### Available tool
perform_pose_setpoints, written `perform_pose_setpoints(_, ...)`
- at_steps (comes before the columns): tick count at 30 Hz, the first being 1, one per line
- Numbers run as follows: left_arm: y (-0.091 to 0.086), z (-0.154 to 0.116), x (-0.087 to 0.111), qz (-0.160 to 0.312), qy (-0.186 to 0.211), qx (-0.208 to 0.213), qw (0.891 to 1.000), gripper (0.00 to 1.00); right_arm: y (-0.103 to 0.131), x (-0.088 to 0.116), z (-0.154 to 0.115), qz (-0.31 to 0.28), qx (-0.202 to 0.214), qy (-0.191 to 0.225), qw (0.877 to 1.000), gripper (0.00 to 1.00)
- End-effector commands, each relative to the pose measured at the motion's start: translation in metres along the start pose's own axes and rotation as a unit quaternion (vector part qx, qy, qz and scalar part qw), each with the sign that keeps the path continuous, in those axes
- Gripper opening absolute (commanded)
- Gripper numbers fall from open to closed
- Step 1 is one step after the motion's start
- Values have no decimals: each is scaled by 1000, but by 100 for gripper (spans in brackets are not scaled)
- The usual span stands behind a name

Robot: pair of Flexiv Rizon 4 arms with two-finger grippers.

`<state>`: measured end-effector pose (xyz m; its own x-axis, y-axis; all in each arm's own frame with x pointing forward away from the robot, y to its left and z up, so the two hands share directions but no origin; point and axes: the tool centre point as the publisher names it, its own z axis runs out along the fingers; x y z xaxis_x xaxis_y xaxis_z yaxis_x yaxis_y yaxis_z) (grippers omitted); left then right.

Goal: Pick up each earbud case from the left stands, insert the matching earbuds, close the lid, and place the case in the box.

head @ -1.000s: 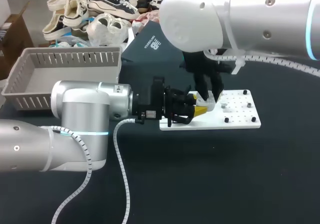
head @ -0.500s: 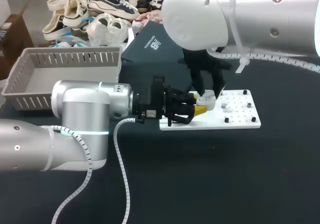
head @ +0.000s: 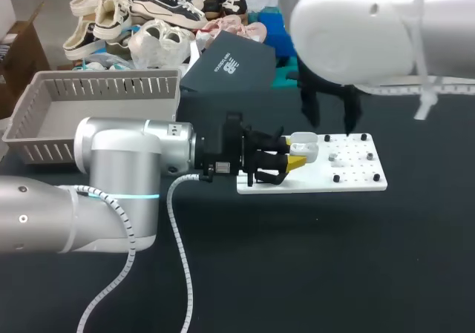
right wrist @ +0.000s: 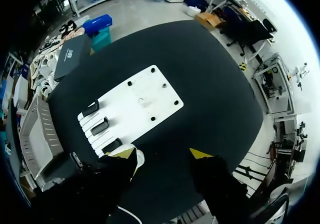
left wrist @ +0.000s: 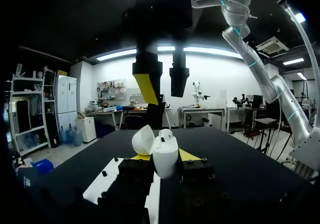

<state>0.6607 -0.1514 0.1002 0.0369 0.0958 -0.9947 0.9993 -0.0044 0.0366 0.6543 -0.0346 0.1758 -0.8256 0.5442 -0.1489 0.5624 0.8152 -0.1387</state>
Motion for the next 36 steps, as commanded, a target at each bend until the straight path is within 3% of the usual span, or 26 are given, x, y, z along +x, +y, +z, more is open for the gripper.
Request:
perform_pose_setpoints(1, -1, -11, -5, 2, 7, -1, 1000, 0, -21, -1, 8, 3, -104, -10, 995, 64)
perform_pose_setpoints(7, -3, -23, -5, 2, 19, -5, 1000, 0, -22, -9, 16, 1, -113, -18, 993, 63)
perform_pose_setpoints(14, -5, -33, -2, -3, 26, -14, 1000, 0, -19, -14, 23, -14, -133, -29, 991, 53)
perform_pose_setpoints(22, -2, -42, -4, 1, 24, -19, 1000, 0, -12, -16, 31, -42, -136, -25, 990, 68)
perform_pose_setpoints(28, -2, -43, -3, -2, 21, -18, 1000, 0, -7, -20, 38, -46, -135, -38, 989, 62)
perform_pose_setpoints(34, -2, -43, -3, -2, 21, -18, 1000, 0, -6, -26, 49, -50, -135, -43, 989, 64)
perform_pose_setpoints(36, -2, -43, -3, -2, 21, -18, 1000, 0, -6, -29, 55, -56, -136, -43, 988, 57)
